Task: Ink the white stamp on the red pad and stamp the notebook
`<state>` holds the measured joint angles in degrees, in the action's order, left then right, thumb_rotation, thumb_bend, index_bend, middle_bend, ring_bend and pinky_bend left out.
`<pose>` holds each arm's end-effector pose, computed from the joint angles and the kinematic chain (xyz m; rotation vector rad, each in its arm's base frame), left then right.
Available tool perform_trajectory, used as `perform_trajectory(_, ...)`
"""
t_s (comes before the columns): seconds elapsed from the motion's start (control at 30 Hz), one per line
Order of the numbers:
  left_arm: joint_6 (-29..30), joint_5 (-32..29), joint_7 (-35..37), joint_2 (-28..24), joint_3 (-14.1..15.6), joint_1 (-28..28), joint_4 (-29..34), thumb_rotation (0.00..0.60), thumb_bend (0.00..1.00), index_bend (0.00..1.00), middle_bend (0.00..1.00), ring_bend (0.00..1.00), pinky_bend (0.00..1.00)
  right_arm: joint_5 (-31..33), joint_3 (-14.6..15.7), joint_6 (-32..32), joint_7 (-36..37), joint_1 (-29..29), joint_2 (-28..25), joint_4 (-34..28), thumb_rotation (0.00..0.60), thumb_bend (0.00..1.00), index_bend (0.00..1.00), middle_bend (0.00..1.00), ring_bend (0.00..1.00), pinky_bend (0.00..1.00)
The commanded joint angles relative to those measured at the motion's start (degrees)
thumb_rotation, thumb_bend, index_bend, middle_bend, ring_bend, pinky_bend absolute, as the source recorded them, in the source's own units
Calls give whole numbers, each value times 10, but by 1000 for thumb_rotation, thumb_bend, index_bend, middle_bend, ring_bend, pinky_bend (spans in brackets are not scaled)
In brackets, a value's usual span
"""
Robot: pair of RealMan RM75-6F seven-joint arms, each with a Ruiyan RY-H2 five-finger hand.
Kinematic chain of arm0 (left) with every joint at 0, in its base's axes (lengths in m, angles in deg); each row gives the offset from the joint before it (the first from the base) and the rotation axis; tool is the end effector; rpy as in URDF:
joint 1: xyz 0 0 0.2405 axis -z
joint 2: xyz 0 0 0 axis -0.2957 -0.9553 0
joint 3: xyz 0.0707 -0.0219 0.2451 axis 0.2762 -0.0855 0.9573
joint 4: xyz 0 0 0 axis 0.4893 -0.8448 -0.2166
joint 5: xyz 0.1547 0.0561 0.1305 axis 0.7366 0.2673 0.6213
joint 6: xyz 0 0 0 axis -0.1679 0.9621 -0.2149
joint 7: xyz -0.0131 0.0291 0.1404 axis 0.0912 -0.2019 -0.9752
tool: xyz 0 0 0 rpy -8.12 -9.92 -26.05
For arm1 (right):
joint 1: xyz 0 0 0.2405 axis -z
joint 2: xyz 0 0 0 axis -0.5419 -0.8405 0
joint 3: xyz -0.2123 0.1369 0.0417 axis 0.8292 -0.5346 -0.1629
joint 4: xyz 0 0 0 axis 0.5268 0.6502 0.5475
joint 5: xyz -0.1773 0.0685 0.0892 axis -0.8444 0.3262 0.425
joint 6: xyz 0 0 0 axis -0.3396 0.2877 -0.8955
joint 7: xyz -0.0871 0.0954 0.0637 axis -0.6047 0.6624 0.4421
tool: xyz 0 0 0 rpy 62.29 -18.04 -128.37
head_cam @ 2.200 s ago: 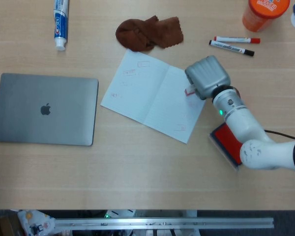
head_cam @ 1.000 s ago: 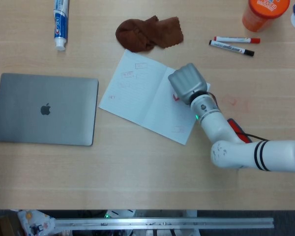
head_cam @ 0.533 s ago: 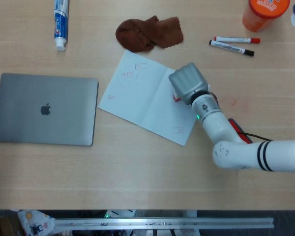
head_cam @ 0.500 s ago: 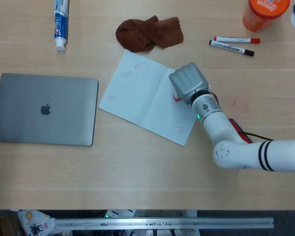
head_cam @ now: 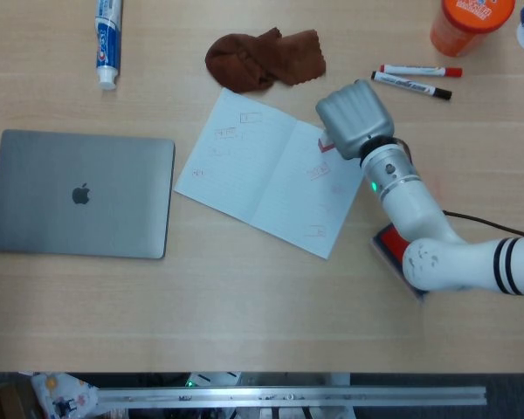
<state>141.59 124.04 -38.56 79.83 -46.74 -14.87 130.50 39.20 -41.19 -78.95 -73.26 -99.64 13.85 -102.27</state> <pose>-0.3127 0.1498 0.1565 -1.4870 -0.8639 -0.8600 -0.0754 -0.3792 -0.0586 1.9981 -0.7042 0.4449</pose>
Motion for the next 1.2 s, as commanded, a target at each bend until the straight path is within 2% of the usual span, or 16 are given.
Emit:
perform_trajectory(0.03, 0, -2, 1, -1, 0, -1, 0, 600, 262, 0, 0, 0, 45, 3, 4, 7, -2, -3, 11, 13, 600, 477, 801, 669, 493, 435)
perform_trajectory(0.27, -2, -4, 2, 0, 0, -1, -3, 600, 262, 0, 0, 0, 45, -10, 16, 14, -6, -9, 20, -3, 600, 476, 802, 670, 497, 435)
perform_trajectory(0.57, -3, -1, 5, 3, 0, -1, -7, 600, 262, 0, 0, 0, 45, -44, 54, 13, -23, -10, 31, -22, 600, 477, 806, 673, 500, 435)
perform_trajectory(1.2, 0, -11, 26, 5, 2, -9, -26, 600, 262, 0, 0, 0, 45, -78, 71, 25, -25, -7, 102, 49, 600, 477, 822, 686, 513, 435)
